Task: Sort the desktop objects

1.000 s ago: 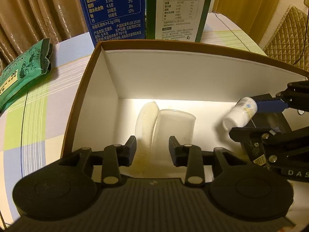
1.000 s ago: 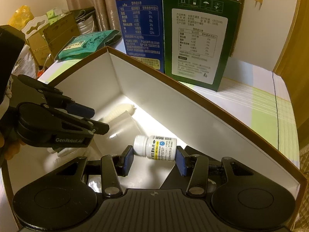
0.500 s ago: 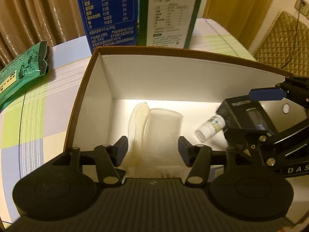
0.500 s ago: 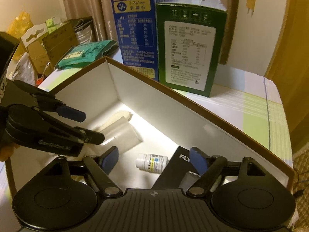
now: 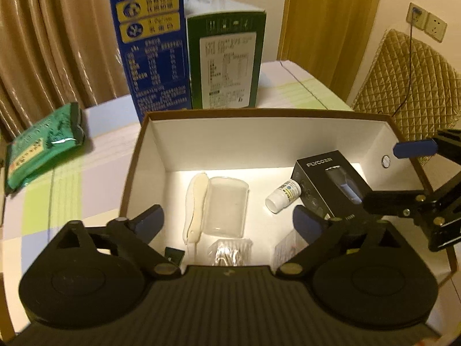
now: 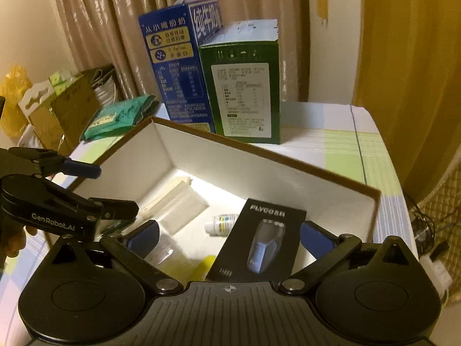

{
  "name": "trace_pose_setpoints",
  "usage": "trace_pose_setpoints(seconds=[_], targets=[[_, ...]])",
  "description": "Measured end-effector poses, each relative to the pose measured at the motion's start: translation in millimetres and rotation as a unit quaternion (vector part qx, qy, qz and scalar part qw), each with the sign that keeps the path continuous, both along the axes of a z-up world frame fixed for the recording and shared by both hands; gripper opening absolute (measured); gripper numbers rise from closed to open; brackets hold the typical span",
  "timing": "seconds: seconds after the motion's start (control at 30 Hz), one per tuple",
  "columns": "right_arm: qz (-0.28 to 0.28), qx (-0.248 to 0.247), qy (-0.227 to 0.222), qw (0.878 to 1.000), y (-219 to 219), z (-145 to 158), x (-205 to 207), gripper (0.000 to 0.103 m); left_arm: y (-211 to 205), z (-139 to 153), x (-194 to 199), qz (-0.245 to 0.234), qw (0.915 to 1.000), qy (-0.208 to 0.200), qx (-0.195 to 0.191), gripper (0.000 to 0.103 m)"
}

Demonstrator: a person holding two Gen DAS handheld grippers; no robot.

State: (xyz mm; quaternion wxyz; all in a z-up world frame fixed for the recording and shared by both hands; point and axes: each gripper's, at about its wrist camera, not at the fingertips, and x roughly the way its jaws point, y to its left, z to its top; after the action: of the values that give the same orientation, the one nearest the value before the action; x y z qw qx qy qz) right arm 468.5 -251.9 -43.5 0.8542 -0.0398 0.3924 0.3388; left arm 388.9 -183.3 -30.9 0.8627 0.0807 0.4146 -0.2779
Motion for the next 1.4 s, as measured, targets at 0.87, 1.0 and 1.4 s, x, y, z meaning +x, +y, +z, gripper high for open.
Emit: trace_pose_setpoints(seconds=[0.87, 1.0, 1.4], targets=[[-0.039, 0.007, -0.027, 0.999, -12.7, 30.4, -124.2, 0.101, 63.4, 45.4, -112.0, 0.049, 0.9977, -0.046, -0.009, 0.102], [-0.047, 0.013, -0.025, 0.999, -19.2, 34.0, -140.3, 0.101, 67.9, 48.8, -127.9, 0.052, 0.9977, -0.042, -0.01, 0.102], [-0.05, -0.002, -0.031, 0.998, -33.3, 35.8, -170.2, 0.101, 77.1, 52.5, -166.4, 0.06, 0.9976, -0.032, -0.013, 0.102]])
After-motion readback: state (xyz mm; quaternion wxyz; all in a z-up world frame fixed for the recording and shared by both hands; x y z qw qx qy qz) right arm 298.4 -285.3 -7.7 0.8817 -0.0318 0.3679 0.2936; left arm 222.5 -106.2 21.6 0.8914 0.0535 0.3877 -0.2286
